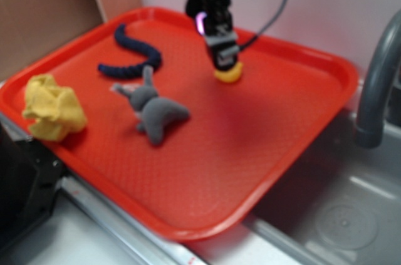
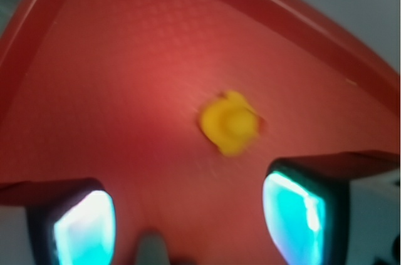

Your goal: Grab the yellow duck.

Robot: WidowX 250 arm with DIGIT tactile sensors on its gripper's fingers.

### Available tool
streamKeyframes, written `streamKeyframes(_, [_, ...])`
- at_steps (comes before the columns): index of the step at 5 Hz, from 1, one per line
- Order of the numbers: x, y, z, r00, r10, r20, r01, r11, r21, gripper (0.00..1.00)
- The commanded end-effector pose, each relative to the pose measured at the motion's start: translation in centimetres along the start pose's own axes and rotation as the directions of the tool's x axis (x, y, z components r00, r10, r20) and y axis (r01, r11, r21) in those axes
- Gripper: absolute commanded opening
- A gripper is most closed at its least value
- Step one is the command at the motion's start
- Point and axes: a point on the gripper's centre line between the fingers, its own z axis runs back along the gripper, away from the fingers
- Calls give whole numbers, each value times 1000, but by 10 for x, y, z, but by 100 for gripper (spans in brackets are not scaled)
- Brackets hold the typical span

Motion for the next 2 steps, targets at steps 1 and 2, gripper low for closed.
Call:
streamKeyframes(1, [24,8,-19,999,38,22,-38,999,5,100])
streamKeyframes(2, [29,20,-29,999,49,-14,-49,999,19,100])
